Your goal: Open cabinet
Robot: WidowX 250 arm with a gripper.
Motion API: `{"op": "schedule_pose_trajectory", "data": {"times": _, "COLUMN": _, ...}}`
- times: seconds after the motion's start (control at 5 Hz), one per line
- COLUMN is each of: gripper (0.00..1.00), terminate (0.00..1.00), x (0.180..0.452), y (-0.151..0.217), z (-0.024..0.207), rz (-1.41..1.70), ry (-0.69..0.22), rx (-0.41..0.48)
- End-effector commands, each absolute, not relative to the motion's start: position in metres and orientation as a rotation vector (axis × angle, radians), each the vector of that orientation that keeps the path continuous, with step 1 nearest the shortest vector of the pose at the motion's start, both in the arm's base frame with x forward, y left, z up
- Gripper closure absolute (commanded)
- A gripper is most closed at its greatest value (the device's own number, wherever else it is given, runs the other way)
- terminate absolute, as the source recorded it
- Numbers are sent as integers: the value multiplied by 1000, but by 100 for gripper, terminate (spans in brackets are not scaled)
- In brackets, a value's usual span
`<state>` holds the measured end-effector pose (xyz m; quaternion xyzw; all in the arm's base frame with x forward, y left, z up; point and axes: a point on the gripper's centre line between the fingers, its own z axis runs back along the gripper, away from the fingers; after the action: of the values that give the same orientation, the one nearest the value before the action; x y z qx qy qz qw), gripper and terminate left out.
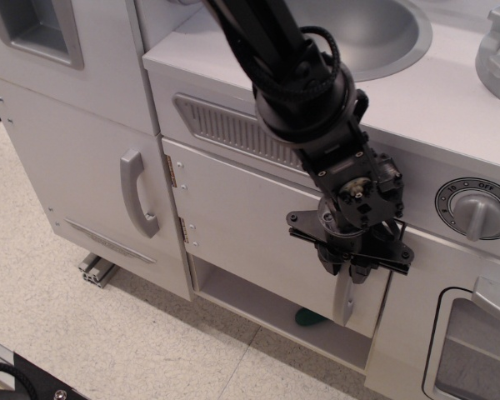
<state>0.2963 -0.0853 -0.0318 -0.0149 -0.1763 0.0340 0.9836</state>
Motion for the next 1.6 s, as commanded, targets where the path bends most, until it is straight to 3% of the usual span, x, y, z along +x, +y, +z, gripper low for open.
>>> {"op": "schedule_pose_trajectory", "data": {"times": 0.0, "gripper": 100, "terminate": 0, "x": 262, "y": -76, "z": -21, "rz": 5, "ry": -355, "rx": -45}}
{"op": "schedule_pose_trajectory", "data": {"times": 0.2, "gripper": 100, "terminate": 0, "x": 239, "y": -64, "z": -20, "rz": -42, "ry": -335, "rx": -40}}
{"op": "schedule_pose_trajectory", "data": {"times": 0.4, "gripper": 0, "terminate": 0, "x": 223, "y": -52, "z": -11, "rz": -73, "ry": -313, "rx": -54}}
{"op": "schedule_pose_trajectory", "data": {"times": 0.8, "gripper": 0, "terminate": 0, "x": 215, "y": -41, "z": 43, "rz": -96, "ry": -189, "rx": -68}}
{"op": "schedule_pose_trajectory", "data": {"times": 1.0, "gripper": 0, "terminate": 0, "x": 220, "y": -40, "z": 78, "rz": -46, "ry": -200, "rx": -115}}
{"op": "schedule_pose_trajectory", "data": {"times": 1.2, "gripper": 0, "terminate": 0, "x": 237, "y": -53, "z": 81, "rz": -21, "ry": -220, "rx": -150}}
{"op": "schedule_pose_trajectory", "data": {"times": 1.4, "gripper": 0, "terminate": 0, "x": 253, "y": -70, "z": 56, "rz": -28, "ry": -303, "rx": -100}}
